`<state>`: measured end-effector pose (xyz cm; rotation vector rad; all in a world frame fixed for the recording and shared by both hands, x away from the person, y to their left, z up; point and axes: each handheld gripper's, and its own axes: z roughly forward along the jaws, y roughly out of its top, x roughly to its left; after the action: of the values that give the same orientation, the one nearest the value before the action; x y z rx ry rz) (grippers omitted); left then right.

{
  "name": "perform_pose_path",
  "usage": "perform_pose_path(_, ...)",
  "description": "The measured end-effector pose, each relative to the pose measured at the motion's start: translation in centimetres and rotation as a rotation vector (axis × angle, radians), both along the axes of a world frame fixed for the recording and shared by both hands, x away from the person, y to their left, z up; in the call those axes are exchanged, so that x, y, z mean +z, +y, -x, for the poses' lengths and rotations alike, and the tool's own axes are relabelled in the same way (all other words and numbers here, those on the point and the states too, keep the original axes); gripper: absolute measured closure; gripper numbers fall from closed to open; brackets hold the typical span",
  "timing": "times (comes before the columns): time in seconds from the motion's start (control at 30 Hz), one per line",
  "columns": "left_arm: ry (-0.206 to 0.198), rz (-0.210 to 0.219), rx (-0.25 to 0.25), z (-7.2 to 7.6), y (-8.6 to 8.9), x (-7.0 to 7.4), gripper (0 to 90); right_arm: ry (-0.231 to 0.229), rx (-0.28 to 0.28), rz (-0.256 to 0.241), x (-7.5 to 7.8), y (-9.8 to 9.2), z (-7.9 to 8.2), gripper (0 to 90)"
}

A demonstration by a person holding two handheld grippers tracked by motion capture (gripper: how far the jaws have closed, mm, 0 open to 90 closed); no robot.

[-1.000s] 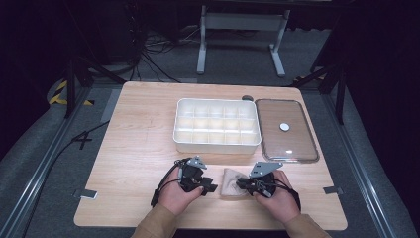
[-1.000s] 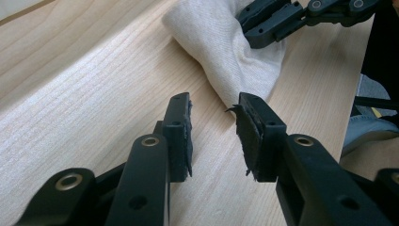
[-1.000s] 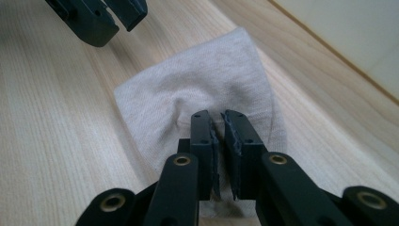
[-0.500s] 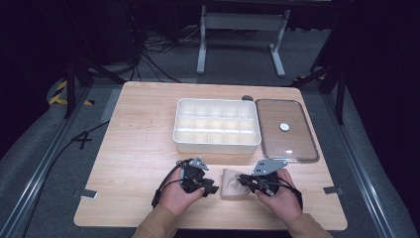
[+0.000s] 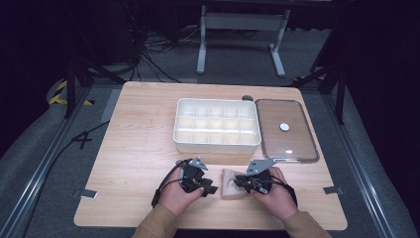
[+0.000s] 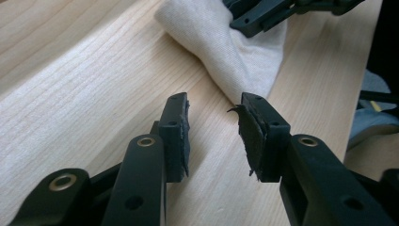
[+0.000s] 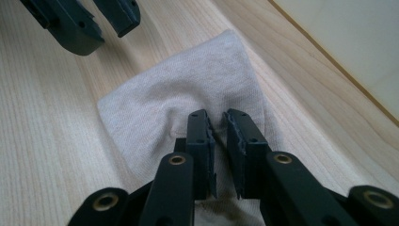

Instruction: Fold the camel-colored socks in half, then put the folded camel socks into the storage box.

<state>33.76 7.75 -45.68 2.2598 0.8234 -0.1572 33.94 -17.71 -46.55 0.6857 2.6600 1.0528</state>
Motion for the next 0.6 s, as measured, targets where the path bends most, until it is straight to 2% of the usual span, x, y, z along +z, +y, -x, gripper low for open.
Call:
perform_pose_path(0.07,-0.001,-0.006,-0.002,0.0,0.0,-0.1,63.4,-0.009,0.009,0.001,0.0,0.0,0.0,79.7)
perform_pose_path(0.1,-0.008,-0.025,-0.002,-0.1,0.0,-0.1,63.5,-0.011,0.012,-0.002,-0.1,0.0,0.1,79.7)
perform_pose_path(0.23,-0.018,-0.035,-0.007,-0.2,0.2,-0.1,63.8,-0.013,0.031,-0.007,-0.1,0.1,0.2,79.8)
perform_pose_path(0.37,-0.042,-0.068,-0.016,-0.3,0.3,-0.2,65.7,-0.016,0.049,-0.011,-0.2,0.4,0.6,79.9)
perform_pose_path(0.4,-0.069,-0.099,-0.037,-0.3,0.2,-0.3,68.3,-0.023,0.053,-0.008,-0.2,0.5,0.7,79.9)
perform_pose_path(0.43,-0.069,-0.099,-0.037,-0.3,0.2,-0.3,70.0,-0.019,0.053,-0.009,-0.1,0.6,0.8,79.9)
perform_pose_path(0.47,-0.084,-0.126,-0.059,-0.2,0.0,-0.3,71.4,-0.016,0.057,-0.009,-0.1,0.7,1.0,79.9)
perform_pose_path(0.53,-0.090,-0.132,-0.067,-0.2,-0.2,-0.4,72.7,-0.015,0.062,-0.008,-0.1,0.8,1.0,79.9)
perform_pose_path(0.57,-0.101,-0.155,-0.075,-0.2,-0.3,-0.5,75.5,-0.015,0.062,-0.011,-0.1,0.9,1.1,79.9)
perform_pose_path(0.6,-0.109,-0.158,-0.073,-0.2,-0.4,-0.5,76.2,-0.015,0.060,-0.012,-0.1,1.0,1.2,79.9)
